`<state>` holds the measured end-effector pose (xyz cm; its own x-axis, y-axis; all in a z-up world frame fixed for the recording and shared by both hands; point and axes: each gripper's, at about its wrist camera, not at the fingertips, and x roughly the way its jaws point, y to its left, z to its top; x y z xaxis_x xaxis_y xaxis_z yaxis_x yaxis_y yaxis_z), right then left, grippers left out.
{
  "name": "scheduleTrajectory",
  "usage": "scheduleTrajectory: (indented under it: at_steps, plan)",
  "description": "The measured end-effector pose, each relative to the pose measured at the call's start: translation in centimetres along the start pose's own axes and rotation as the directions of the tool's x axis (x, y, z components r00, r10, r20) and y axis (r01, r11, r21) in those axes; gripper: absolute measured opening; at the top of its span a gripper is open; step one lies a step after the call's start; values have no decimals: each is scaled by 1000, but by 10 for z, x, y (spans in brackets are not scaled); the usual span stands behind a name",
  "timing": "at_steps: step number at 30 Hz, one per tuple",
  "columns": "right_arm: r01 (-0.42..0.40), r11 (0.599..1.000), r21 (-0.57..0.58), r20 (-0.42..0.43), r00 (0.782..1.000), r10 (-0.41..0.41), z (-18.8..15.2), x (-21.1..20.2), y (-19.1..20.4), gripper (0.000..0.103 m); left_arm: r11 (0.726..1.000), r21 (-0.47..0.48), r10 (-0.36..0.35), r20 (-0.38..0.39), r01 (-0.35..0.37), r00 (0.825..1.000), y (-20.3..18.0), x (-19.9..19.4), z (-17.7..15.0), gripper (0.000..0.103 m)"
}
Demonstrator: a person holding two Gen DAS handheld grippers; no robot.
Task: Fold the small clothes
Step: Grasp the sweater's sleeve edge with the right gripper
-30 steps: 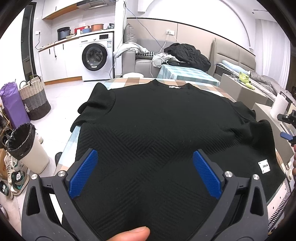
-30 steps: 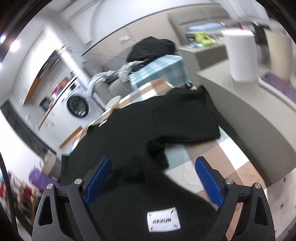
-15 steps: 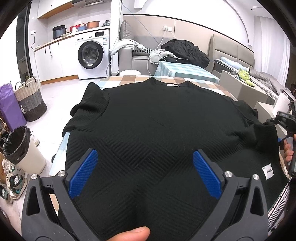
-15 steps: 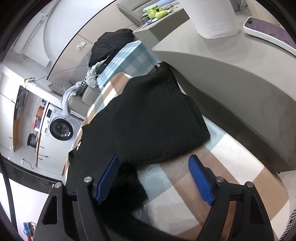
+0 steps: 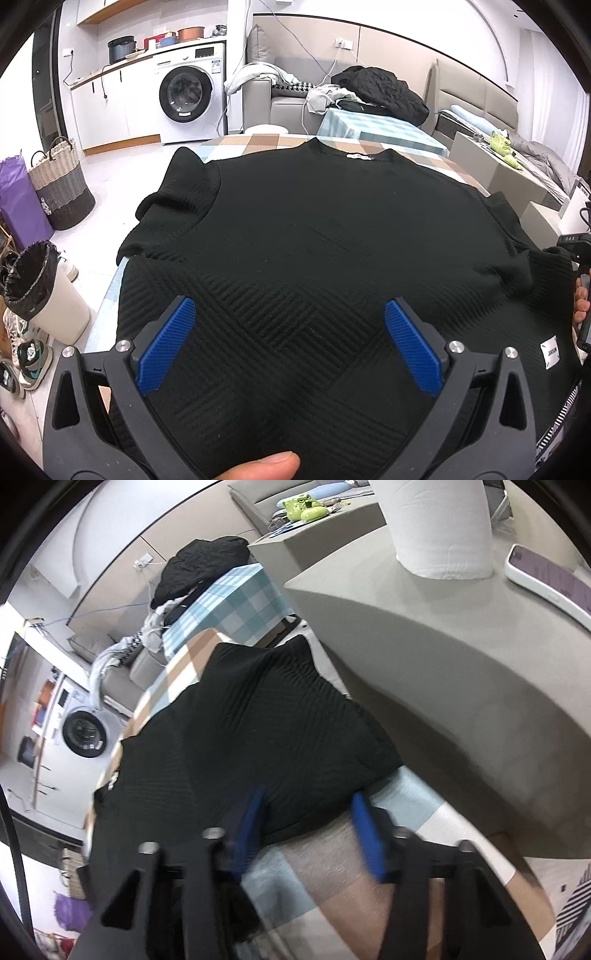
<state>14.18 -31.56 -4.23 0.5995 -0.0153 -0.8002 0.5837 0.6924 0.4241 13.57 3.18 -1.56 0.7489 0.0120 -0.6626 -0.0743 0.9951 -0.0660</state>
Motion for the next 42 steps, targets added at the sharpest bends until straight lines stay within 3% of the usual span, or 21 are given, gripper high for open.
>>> scheduleTrajectory:
  at_steps: [1, 3, 9, 11, 13, 15, 17, 19, 22, 23, 25, 28, 34, 39, 42]
  plan:
    - [9, 1000, 1, -2, 1000, -9, 1, 2, -1, 20, 1000, -2, 1, -3, -1, 1000, 1, 3, 1, 102]
    - [14, 1000, 13, 2, 1000, -14, 0, 4, -3, 10, 1000, -2, 0, -7, 0, 1000, 3, 6, 1, 102]
    - [-45, 997, -64, 97, 994, 51, 3, -14, 23, 8, 1000, -12, 0, -11, 0, 1000, 10, 14, 3, 102]
    - [-116, 985, -129, 134, 982, 133, 2, -26, 48, 8, 1000, -9, 3, -12, -3, 1000, 10, 13, 3, 102]
    - [-221, 943, -250, 140, 955, 261, -6, -39, 85, 8, 1000, -8, 11, -11, -11, 1000, 12, 16, 4, 102]
    - [-287, 887, -362, 85, 937, 338, -18, -42, 120, 8, 1000, -10, 15, -12, -15, 1000, 16, 18, 3, 102]
    - [-359, 815, -455, -40, 922, 384, -39, -36, 153, 8, 1000, -18, 25, -10, -25, 1000, 20, 19, 4, 102]
    - [-400, 755, -520, -162, 914, 373, -66, -22, 174, 8, 999, -28, 32, -8, -32, 999, 26, 20, 5, 102]
    - [-373, 731, -571, -217, 928, 304, -85, -8, 183, 17, 998, -45, 42, -5, -42, 999, 34, 20, 6, 102]
    - [-369, 732, -573, -241, 929, 279, -89, -1, 183, 20, 998, -51, 45, -5, -46, 999, 36, 20, 6, 102]
    - [-371, 734, -569, -269, 927, 261, -91, 5, 181, 36, 997, -60, 50, -8, -50, 999, 42, 22, 6, 102]
    - [-356, 781, -514, -254, 932, 257, -88, 6, 164, 50, 996, -68, 55, -17, -57, 998, 44, 23, 6, 102]
    - [-325, 902, -284, -195, 941, 278, -56, 16, 137, 50, 995, -86, 44, -36, -47, 998, 47, 29, 3, 102]
    - [-273, 947, -167, -197, 951, 239, -40, 35, 143, 51, 996, -83, 24, -42, -28, 999, 45, 33, 2, 102]
    - [-207, 968, -139, -151, 971, 186, -34, 45, 152, 51, 996, -90, 16, -48, -20, 999, 45, 35, 2, 102]
